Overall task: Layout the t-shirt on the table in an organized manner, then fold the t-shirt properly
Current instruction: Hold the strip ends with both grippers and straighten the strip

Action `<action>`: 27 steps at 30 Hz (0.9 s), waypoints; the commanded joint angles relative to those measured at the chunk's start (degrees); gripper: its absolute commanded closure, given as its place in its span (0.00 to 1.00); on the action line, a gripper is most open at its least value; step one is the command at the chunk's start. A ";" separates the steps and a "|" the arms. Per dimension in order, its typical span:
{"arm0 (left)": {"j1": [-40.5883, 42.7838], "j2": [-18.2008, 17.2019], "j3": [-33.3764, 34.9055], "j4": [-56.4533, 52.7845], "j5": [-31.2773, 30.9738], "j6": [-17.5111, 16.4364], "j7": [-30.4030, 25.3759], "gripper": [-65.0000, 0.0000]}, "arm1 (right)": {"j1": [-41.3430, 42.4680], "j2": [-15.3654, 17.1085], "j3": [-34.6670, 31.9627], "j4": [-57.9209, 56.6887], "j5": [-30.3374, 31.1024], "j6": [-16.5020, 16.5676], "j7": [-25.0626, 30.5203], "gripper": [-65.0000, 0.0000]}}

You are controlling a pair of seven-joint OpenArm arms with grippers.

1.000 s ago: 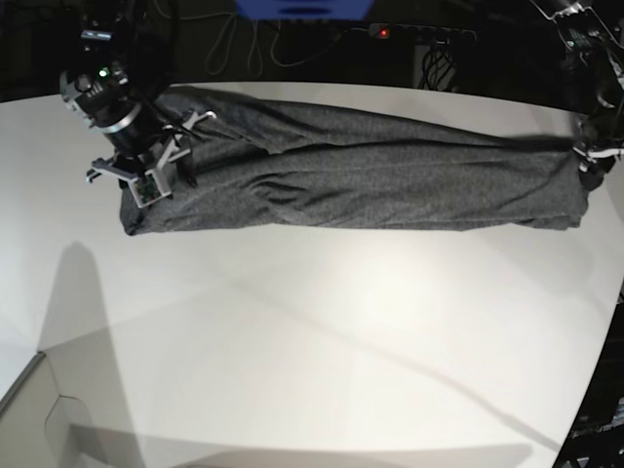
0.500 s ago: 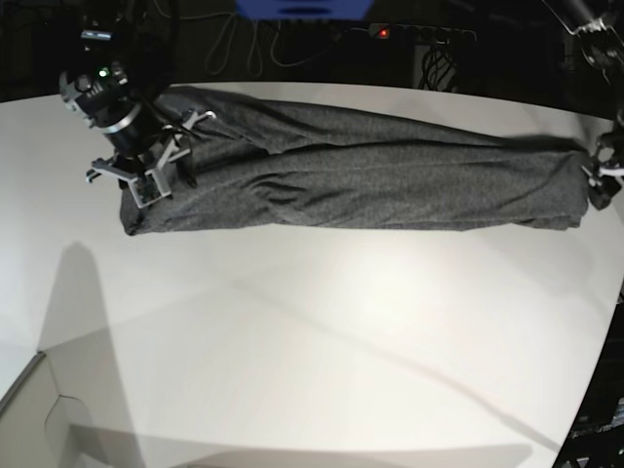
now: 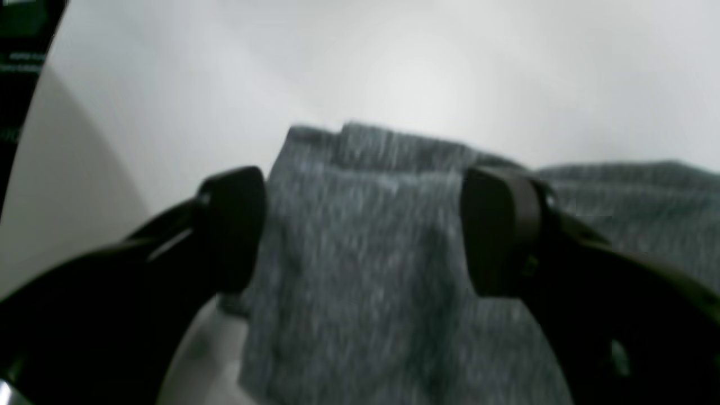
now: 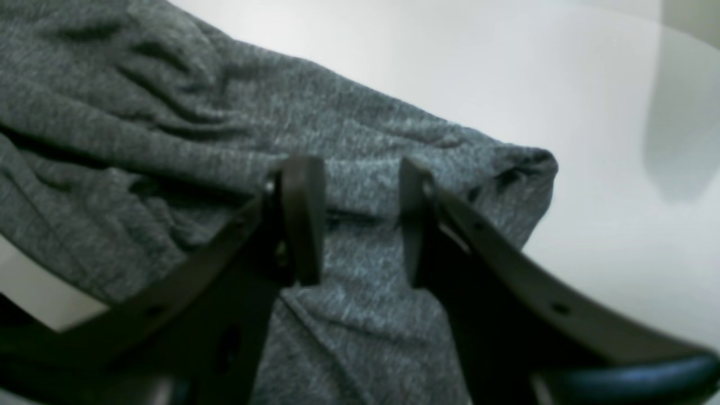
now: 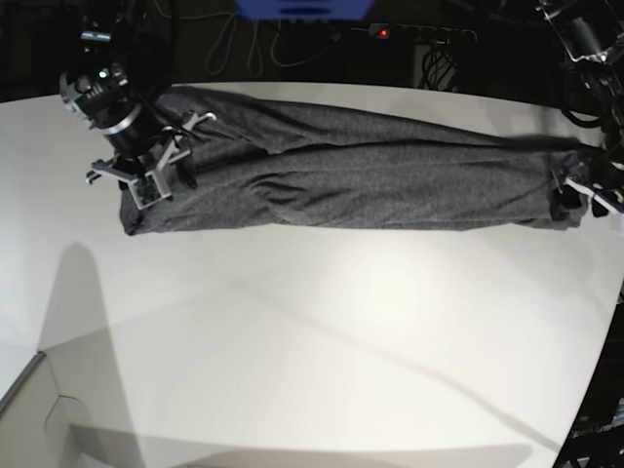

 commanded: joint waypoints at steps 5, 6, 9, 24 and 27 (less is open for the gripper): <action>-0.12 -2.62 -0.26 -2.23 -0.41 -0.28 -2.77 0.19 | 0.27 0.25 0.11 0.94 1.02 0.38 1.25 0.65; -0.12 -2.97 -0.26 -2.76 -0.50 -0.36 -2.95 0.19 | 0.27 0.25 0.11 0.94 1.02 0.38 1.25 0.65; -0.12 -4.46 -0.26 -5.31 -0.41 -0.45 -3.04 0.19 | 0.36 0.25 0.11 0.94 1.02 0.38 1.25 0.65; -2.14 -5.34 5.01 -15.95 -0.23 -4.19 -9.72 0.19 | 0.27 0.25 0.11 0.94 1.02 0.38 1.25 0.65; -2.14 -5.43 4.75 -17.70 -0.32 -4.19 -9.72 0.19 | 0.19 0.42 0.20 0.94 1.02 0.38 1.25 0.65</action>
